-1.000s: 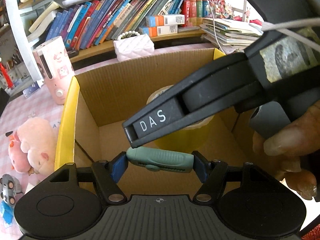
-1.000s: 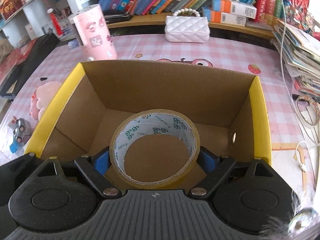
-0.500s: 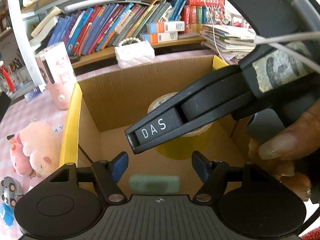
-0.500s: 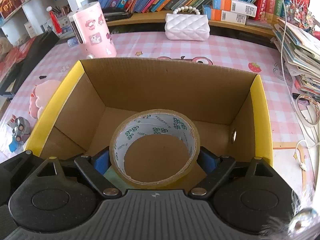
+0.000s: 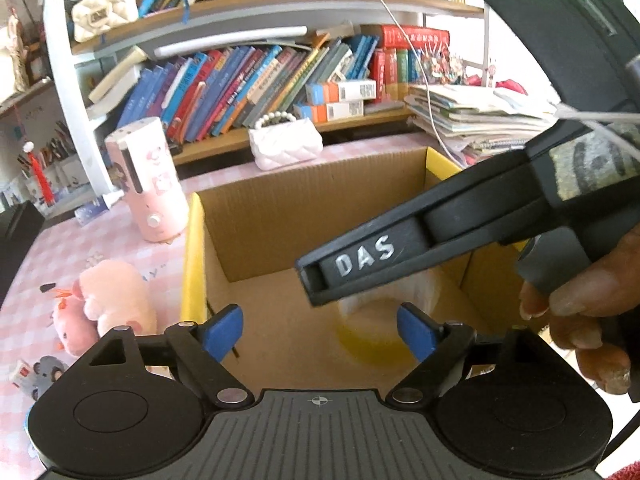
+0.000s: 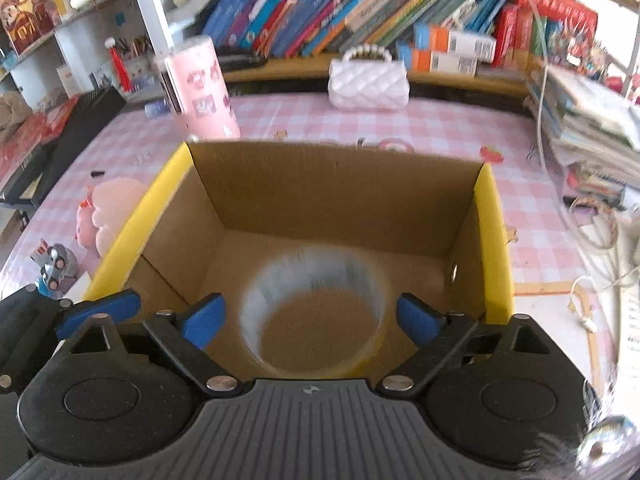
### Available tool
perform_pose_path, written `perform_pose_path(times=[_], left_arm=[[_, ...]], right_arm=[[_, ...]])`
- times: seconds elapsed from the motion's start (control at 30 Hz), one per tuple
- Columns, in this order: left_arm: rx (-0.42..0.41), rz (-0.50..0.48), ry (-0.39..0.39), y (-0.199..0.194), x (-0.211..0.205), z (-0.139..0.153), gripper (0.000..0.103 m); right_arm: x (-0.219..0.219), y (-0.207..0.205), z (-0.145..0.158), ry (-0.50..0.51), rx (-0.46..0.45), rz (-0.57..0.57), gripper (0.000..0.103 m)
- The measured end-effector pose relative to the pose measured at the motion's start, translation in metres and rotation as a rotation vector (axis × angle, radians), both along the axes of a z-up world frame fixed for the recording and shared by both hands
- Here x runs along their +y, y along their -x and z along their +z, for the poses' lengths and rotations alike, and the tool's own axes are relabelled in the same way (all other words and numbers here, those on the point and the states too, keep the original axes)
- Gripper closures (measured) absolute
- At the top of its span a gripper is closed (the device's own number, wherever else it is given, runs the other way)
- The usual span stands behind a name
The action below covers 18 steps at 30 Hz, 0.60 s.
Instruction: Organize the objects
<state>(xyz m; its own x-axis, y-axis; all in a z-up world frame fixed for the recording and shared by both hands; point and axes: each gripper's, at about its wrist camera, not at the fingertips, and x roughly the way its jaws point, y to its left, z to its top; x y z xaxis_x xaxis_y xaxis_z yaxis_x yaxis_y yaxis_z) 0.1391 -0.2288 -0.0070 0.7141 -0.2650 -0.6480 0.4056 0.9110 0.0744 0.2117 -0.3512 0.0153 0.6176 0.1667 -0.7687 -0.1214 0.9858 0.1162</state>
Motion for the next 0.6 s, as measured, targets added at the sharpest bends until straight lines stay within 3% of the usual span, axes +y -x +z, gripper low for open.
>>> perform_pose_path(times=[0.33,0.6], left_arm=[[-0.040,0.015,0.052,0.028,0.027,0.015,0.016],[-0.038,0.024,0.102,0.051,0.056,0.020,0.016]], right_arm=[[0.009,0.043,0.037,0.031,-0.179,-0.065,0.009],[0.010,0.098,0.048,0.041,-0.289,-0.213,0.009]])
